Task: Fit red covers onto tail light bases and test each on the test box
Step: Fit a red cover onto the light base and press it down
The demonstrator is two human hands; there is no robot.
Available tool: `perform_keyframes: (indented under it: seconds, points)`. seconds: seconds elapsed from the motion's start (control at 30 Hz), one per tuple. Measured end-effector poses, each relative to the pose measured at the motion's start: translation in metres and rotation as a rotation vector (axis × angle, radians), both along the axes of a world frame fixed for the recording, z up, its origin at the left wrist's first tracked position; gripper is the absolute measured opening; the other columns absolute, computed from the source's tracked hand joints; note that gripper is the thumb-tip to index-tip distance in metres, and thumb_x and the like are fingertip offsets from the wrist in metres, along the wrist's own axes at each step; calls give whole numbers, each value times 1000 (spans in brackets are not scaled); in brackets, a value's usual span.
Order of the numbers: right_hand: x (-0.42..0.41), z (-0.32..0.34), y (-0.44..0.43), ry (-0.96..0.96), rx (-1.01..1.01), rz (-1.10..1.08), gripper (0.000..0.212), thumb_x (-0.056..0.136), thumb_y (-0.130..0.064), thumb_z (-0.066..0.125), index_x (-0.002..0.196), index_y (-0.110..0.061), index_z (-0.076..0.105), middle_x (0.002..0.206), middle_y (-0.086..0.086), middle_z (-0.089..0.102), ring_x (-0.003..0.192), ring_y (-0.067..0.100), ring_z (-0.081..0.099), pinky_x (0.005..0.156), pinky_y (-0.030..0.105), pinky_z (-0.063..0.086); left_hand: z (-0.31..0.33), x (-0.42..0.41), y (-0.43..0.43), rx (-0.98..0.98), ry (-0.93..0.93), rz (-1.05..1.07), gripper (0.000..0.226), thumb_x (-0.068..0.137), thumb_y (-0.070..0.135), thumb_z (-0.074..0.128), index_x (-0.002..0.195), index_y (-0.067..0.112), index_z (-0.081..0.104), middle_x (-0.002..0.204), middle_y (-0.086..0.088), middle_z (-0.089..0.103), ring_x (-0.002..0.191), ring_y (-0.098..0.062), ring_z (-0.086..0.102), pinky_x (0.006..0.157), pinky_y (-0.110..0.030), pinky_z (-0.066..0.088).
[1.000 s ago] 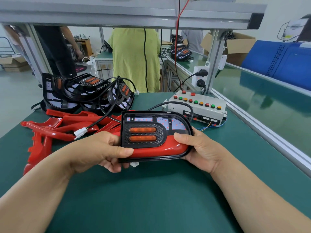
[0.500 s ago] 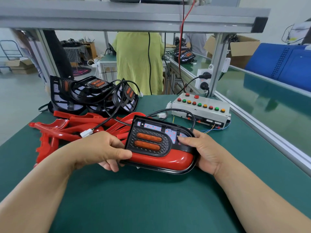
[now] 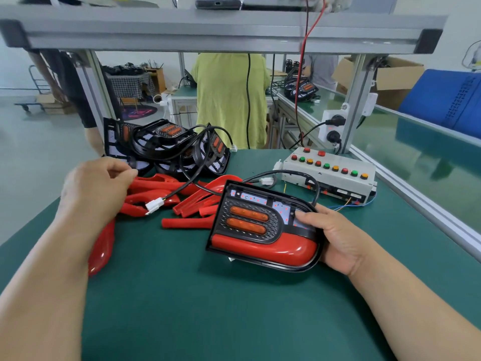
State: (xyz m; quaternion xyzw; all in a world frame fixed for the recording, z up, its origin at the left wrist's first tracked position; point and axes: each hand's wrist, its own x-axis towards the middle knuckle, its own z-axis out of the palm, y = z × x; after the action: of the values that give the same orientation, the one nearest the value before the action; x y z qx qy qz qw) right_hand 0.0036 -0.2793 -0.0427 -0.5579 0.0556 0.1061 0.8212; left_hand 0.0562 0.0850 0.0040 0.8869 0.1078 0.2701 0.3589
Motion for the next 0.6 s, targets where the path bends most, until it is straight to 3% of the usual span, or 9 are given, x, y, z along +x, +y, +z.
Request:
perform_keyframes:
  seconds: [0.13,0.4,0.5,0.6]
  points:
    - [1,-2,3,6,-5,36,38,80,-8,65,118,-11,68,110,14,74,88,25,73,80,42,59,-1,-1,19,31,61,70,15,85,33,67,70,37,63,80,14,65,85,-27,65,81,-44,54]
    - [1,-3,5,13,-28,52,41,72,-14,69,112,-13,70,107,13,75,82,24,73,76,43,59,1,-17,39,31,111,18,17,84,35,72,68,37,67,78,7,70,76,-19,65,79,-40,54]
    - [1,-3,6,7,-16,61,34,71,-13,68,105,-15,72,102,11,76,78,22,74,66,38,62,0,-30,46,41,158,-5,20,86,37,72,67,30,69,73,0,71,70,-19,64,70,-35,51]
    - [0,-2,8,1,-7,69,28,71,-13,68,98,-17,75,100,10,76,77,22,74,62,36,61,-2,-40,53,144,313,28,47,87,51,67,58,16,57,56,-1,58,55,-25,50,57,-31,38]
